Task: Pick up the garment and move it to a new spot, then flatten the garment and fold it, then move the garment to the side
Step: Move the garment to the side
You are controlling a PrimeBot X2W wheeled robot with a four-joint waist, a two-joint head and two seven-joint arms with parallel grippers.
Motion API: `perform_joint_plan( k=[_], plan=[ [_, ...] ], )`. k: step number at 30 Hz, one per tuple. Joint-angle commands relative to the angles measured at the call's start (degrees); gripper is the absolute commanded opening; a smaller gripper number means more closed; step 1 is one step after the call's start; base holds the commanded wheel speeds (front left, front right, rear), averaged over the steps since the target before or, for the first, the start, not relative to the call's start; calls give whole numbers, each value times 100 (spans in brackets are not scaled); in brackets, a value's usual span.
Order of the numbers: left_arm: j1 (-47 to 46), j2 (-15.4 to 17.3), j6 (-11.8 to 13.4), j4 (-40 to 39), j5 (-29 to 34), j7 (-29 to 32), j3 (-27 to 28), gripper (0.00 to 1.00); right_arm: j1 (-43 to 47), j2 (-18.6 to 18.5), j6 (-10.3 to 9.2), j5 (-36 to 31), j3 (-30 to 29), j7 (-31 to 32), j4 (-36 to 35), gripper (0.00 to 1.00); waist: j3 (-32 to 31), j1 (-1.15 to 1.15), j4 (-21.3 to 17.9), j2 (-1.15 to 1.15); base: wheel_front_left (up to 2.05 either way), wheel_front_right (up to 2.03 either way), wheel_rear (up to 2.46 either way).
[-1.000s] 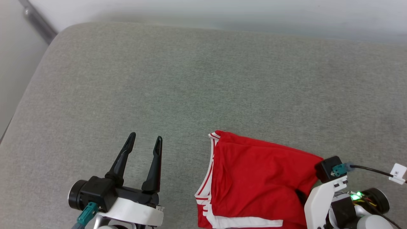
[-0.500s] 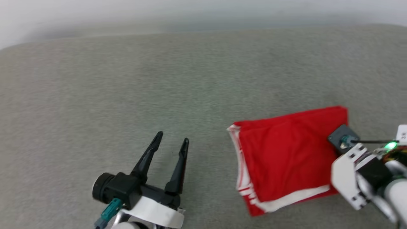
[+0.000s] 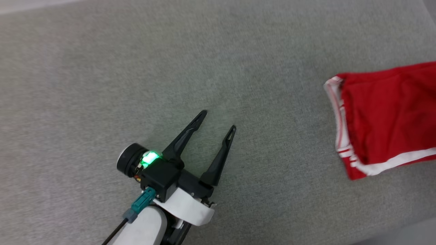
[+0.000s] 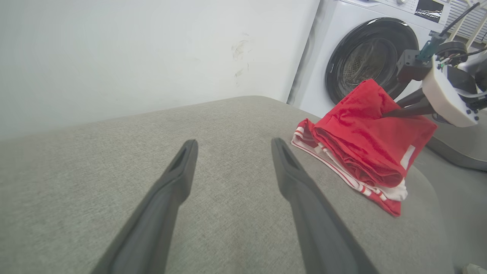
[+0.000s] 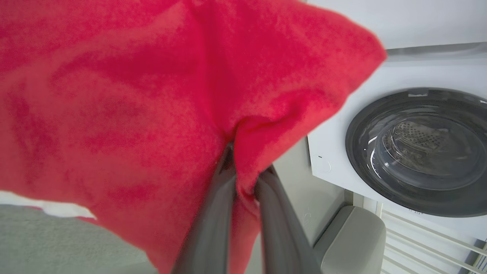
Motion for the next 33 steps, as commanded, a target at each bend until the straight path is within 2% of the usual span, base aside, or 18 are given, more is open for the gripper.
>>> perform_joint_plan(
  k=[1,13,18,22,23,24,33],
  plan=[
    [-165,60,-6,-41,45,-13,-46,100,-198,-42,-8,-4,-87,-184,276,0,448,-1,-258,0,0,0,0],
    [-760,171,-7,-225,94,-13,-428,100,-753,-122,-9,-181,-946,-1450,2302,0,1216,-1,38,0,0,0,0],
    [-817,134,-7,-176,91,-13,-450,100,-852,-47,-9,-252,-1169,-1786,2857,0,1248,-1,144,0,0,0,0],
    [-801,102,-7,-138,64,-13,-395,100,-927,53,-9,-371,-1185,-1874,3040,0,1157,-1,188,0,0,0,0],
    [-787,93,-7,-126,60,-13,-377,100,-973,73,-9,-416,-1203,-1870,3054,84,1113,-1,193,0,0,0,0],
    [-765,71,-7,-121,54,-13,-353,100,-1018,83,-9,-451,-1221,-1864,3046,100,1058,-1,202,0,0,0,0],
    [-218,-216,-7,-46,-46,-13,291,100,-870,237,-8,-478,-1168,-1691,2487,100,20,-1,424,0,0,0,0]
  ],
)
